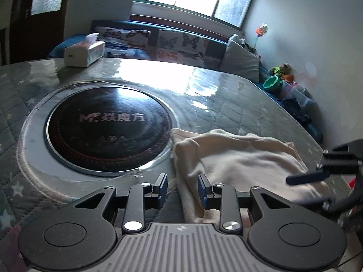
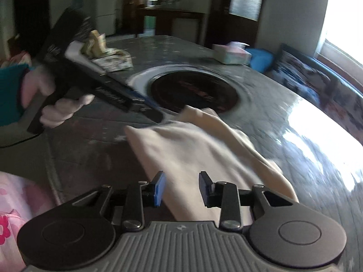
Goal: Fold clothes
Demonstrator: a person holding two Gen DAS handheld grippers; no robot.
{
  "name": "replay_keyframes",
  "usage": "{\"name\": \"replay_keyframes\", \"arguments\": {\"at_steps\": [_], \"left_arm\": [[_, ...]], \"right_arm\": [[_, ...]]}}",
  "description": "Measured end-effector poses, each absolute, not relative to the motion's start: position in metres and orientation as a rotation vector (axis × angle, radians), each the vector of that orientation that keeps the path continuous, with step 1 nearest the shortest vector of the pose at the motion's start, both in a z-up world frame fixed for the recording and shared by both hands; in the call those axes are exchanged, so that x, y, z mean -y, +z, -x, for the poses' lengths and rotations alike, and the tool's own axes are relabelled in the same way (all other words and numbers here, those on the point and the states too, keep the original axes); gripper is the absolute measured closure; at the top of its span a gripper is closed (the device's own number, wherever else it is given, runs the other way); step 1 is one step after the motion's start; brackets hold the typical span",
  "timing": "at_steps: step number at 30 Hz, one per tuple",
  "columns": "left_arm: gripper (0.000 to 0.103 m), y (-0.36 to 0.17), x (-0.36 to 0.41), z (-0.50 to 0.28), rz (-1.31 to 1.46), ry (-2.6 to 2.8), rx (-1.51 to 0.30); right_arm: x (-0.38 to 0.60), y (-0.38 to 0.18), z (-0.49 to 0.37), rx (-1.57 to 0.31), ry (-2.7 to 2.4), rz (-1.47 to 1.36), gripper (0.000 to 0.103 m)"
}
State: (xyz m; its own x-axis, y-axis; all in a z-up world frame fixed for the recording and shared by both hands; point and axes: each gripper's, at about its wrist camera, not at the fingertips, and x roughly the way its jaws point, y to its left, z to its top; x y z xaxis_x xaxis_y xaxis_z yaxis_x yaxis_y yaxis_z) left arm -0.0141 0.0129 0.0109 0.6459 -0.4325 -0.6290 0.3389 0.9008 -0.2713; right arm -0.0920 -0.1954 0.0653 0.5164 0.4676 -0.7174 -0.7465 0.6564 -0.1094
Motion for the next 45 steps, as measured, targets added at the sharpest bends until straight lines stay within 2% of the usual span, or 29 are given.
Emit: {"name": "replay_keyframes", "arguments": {"at_steps": [3, 6, 17, 19, 22, 32, 41, 45], "left_arm": [[0.062, 0.014, -0.02, 0.016, 0.158, -0.415, -0.748], [0.062, 0.016, -0.026, 0.016, 0.194, -0.407, -0.751], [0.058, 0.011, -0.033, 0.01, 0.344, -0.418, -0.807], [0.058, 0.009, -0.033, 0.009, 0.374, -0.419, -0.821], [0.057, 0.007, -0.032, 0.005, 0.423, -0.413, -0.842], [0.047, 0.002, -0.031, -0.007, 0.636, -0.404, -0.894], [0.049, -0.01, -0.008, -0.019, 0.719, -0.396, -0.949], [0.06, -0.017, -0.006, -0.023, 0.761, -0.387, -0.974]], "right_arm": [[0.175, 0.065, 0.095, -0.69, 0.8, 0.486, 0.069], [0.154, 0.06, 0.097, -0.664, 0.835, 0.54, 0.063], [0.104, 0.035, 0.096, -0.618, 0.826, 0.682, 0.066], [0.103, 0.033, 0.094, -0.619, 0.815, 0.677, 0.079], [0.108, 0.037, 0.089, -0.63, 0.799, 0.62, 0.086], [0.142, 0.067, 0.07, -0.646, 0.788, 0.382, 0.089], [0.153, 0.075, 0.075, -0.627, 0.805, 0.339, 0.09], [0.156, 0.077, 0.079, -0.622, 0.824, 0.338, 0.09]]}}
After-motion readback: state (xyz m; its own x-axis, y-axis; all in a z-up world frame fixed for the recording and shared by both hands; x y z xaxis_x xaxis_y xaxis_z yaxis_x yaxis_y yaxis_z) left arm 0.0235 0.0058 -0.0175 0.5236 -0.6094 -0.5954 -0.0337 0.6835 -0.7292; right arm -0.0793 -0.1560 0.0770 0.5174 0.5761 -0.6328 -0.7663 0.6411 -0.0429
